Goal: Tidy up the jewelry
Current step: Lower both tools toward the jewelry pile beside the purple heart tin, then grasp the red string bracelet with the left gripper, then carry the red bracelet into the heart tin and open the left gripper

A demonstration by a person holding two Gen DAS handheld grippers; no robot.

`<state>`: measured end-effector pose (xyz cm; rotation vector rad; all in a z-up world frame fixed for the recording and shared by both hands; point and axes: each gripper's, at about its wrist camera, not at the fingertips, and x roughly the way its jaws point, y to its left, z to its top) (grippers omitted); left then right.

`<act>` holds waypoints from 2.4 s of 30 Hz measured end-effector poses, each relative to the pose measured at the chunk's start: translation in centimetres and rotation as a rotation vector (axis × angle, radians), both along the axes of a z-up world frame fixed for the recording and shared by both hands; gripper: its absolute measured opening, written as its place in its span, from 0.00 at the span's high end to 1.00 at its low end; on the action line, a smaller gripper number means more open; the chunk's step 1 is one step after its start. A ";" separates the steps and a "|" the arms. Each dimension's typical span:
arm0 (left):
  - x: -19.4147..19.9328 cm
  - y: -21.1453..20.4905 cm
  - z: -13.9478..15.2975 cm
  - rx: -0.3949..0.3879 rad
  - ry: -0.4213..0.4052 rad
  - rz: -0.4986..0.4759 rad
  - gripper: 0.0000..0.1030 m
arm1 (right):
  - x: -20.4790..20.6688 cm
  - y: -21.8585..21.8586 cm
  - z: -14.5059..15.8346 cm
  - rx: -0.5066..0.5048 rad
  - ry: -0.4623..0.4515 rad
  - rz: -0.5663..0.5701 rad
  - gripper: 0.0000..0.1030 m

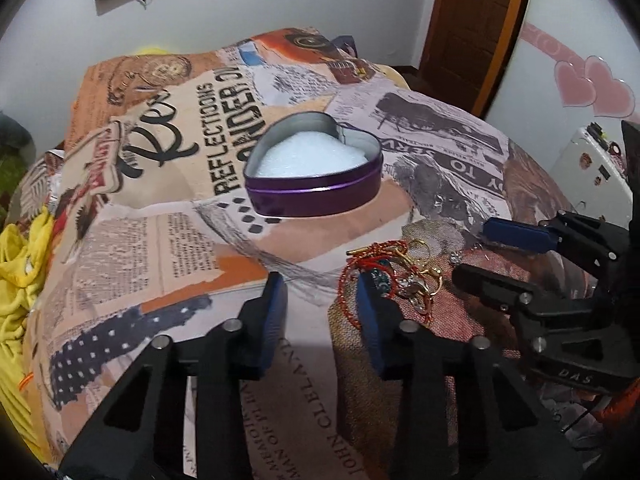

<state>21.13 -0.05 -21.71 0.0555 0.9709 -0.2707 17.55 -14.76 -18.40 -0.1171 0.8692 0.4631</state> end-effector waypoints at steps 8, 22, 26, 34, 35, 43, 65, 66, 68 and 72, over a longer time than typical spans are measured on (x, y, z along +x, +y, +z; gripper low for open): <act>1.2 -0.2 -1.2 -0.035 0.048 -0.047 0.77 | 0.4 0.3 -0.8 0.004 0.025 0.002 0.58; 1.2 -1.1 -1.4 -0.002 0.043 -0.089 0.98 | 0.7 0.5 -1.0 0.036 0.028 0.019 0.82; 0.9 -0.7 -1.0 -0.020 0.041 -0.076 0.99 | 0.8 0.5 -0.8 0.043 0.032 0.016 0.91; 0.0 0.5 0.9 -0.043 -0.004 -0.033 0.99 | 0.4 -0.2 0.3 0.050 0.005 -0.005 0.91; 0.0 0.6 1.2 -0.045 -0.011 -0.029 0.99 | 0.4 -0.3 0.6 0.053 -0.001 -0.007 0.91; -0.2 1.6 4.0 -0.063 -0.088 0.003 0.99 | 0.6 -1.0 2.9 0.052 -0.060 -0.037 0.91; 3.2 3.5 8.8 -0.084 -0.257 0.056 0.99 | 3.2 2.5 6.6 0.114 -0.166 0.000 0.91; 3.6 3.5 8.7 -0.085 -0.257 0.057 0.99 | 3.5 2.6 6.5 0.117 -0.163 0.001 0.91; 4.4 3.6 8.3 -0.093 -0.248 0.059 0.99 | 4.1 2.8 6.3 0.122 -0.156 0.001 0.91; 5.8 3.6 7.3 -0.104 -0.221 0.066 0.99 | 5.1 3.1 6.1 0.119 -0.145 -0.004 0.91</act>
